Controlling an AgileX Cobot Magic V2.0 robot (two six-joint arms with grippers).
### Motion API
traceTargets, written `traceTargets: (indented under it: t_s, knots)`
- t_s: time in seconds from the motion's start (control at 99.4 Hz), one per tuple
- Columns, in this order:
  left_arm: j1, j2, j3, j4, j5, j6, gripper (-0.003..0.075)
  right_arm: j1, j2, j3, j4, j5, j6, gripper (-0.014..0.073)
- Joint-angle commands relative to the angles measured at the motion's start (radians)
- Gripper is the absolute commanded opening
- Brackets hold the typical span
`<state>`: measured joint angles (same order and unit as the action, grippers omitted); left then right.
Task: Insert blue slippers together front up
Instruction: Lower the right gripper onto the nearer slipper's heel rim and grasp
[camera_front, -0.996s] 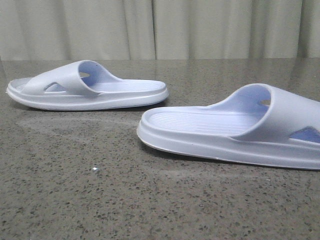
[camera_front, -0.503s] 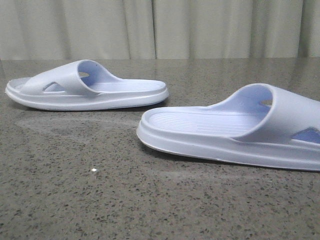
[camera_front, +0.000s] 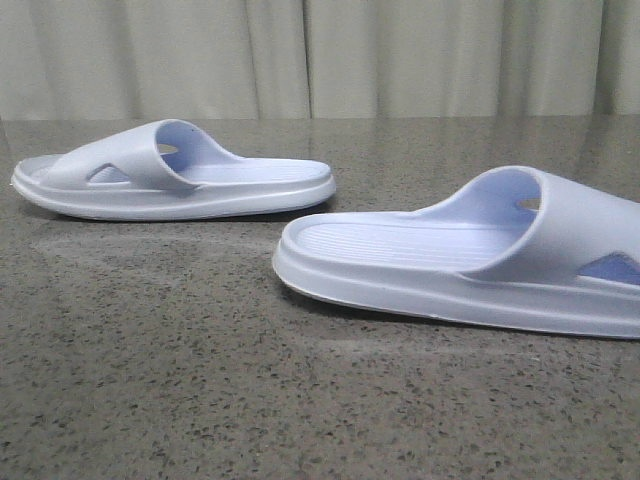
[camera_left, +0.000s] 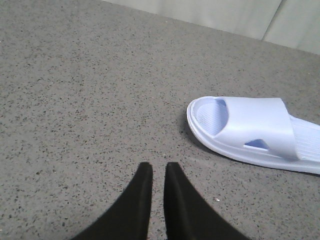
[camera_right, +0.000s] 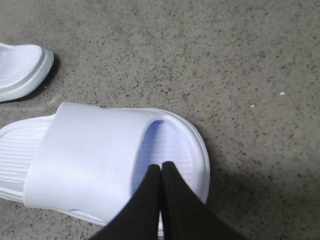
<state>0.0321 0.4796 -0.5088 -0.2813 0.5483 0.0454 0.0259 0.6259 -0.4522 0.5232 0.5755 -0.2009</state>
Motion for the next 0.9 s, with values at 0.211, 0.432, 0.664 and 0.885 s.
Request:
traceTargets:
  t_s: [0.211,0.432,0.664,0.885]
  knots:
    - [0.0,0.048,-0.044,-0.192,-0.07,0.135,0.0367,-0.005,0.039,-0.079,0.001,0.036,-0.009,0.0322]
    - [0.0,0.073,-0.044,-0.254,-0.059,0.14,0.0475,-0.005,0.102,-0.08,-0.034,-0.004,-0.009,0.0351]
    - [0.0,0.075,-0.044,-0.254,-0.055,0.14,0.0475,-0.005,0.25,-0.116,-0.044,0.001,-0.009,0.0351]
    - [0.0,0.075,-0.044,-0.254,-0.055,0.14,0.0475,-0.081,0.286,-0.147,-0.038,0.053,-0.011,0.0351]
